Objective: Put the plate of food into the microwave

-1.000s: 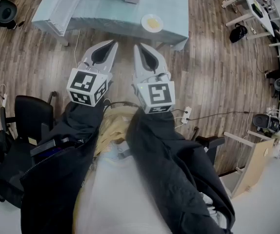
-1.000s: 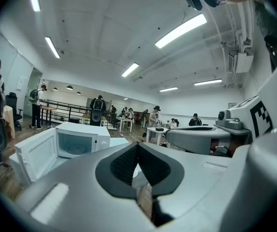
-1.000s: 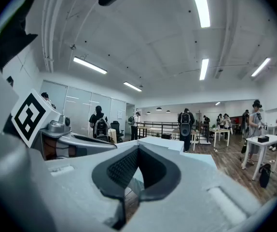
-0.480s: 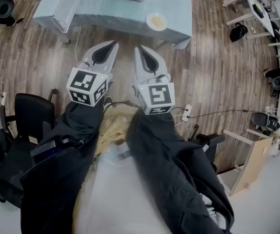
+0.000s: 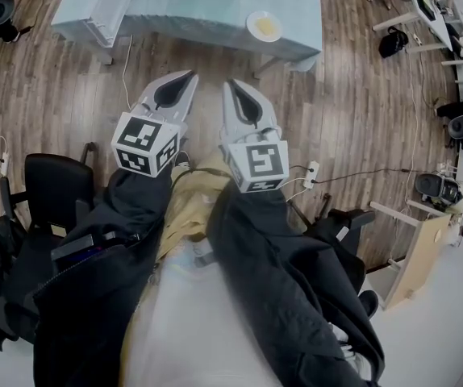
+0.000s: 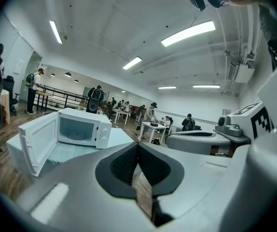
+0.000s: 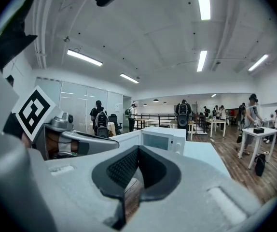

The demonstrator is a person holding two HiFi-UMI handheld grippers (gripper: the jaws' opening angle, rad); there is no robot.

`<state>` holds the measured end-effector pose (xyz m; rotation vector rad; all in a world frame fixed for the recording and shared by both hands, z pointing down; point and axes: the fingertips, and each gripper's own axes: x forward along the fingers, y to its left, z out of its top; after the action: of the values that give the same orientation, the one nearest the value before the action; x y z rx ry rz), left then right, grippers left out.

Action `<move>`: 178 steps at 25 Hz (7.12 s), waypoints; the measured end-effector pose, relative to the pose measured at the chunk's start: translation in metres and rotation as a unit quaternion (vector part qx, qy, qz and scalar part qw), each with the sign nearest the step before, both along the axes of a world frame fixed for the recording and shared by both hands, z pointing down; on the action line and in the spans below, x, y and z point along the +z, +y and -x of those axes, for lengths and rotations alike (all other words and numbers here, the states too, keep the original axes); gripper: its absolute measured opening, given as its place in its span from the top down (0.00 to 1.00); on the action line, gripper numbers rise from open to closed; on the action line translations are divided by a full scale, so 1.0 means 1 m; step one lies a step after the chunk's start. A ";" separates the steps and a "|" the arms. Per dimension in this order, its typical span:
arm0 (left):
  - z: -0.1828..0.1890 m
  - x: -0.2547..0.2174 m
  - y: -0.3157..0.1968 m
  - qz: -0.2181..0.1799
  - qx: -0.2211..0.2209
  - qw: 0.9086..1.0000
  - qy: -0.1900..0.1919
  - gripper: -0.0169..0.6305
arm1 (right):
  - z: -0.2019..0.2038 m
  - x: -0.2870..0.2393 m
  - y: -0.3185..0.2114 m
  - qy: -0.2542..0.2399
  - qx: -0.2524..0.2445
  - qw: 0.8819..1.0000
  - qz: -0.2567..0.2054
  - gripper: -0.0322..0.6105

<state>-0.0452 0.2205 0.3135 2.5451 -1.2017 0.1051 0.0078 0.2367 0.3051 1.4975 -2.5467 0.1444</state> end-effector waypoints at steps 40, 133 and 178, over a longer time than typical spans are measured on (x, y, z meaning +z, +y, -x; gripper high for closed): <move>-0.093 0.024 -0.281 0.024 -0.049 0.998 -0.026 0.98 | -0.104 0.037 -0.283 -0.028 -0.045 0.998 0.032 0.95; -0.085 0.287 -0.243 0.304 -0.003 0.945 -0.120 0.98 | -0.221 0.396 -0.293 -0.411 0.211 0.760 0.457 0.82; 0.109 0.258 -0.293 0.266 -0.125 0.955 -0.049 0.98 | 0.043 0.316 -0.367 -0.491 0.022 0.745 0.451 0.94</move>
<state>-0.1540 -0.0722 0.5719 1.9283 -1.3094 0.4375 -0.0356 -0.1304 0.6211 1.1265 -2.2262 2.3012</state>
